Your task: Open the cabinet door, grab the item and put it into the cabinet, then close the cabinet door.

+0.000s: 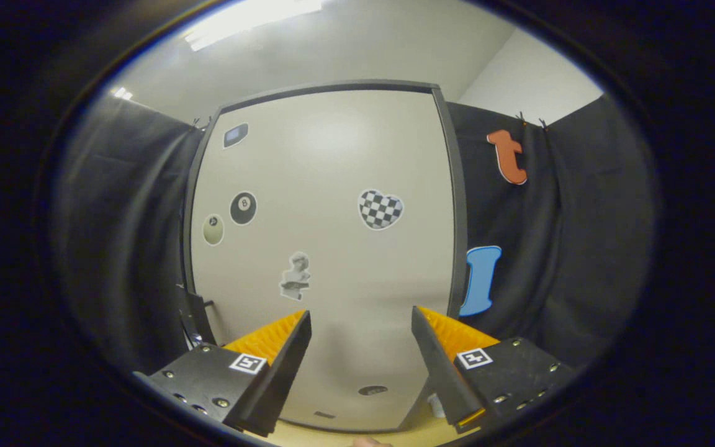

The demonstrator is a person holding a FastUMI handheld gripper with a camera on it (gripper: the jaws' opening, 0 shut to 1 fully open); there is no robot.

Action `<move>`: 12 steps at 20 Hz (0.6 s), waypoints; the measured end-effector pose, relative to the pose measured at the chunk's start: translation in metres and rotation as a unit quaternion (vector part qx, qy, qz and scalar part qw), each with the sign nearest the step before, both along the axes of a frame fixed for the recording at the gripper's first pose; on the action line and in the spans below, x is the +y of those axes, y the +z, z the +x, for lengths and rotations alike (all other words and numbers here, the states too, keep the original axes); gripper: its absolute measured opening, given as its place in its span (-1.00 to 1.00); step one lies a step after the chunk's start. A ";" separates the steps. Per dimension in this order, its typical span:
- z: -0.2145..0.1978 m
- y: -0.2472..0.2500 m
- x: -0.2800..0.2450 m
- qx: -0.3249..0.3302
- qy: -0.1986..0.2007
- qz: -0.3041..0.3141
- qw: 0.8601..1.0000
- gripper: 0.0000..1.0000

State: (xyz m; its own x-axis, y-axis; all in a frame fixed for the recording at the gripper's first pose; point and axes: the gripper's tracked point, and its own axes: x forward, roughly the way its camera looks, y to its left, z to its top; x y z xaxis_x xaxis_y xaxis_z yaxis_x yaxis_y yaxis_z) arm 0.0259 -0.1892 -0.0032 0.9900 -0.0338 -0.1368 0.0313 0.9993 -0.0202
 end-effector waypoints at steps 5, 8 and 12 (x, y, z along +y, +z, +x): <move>-0.013 -0.008 -0.037 0.001 0.004 -0.012 1.000 0.91; -0.021 -0.020 -0.060 0.010 0.003 -0.010 1.000 0.92; -0.026 -0.034 -0.092 0.002 0.003 -0.009 1.000 0.92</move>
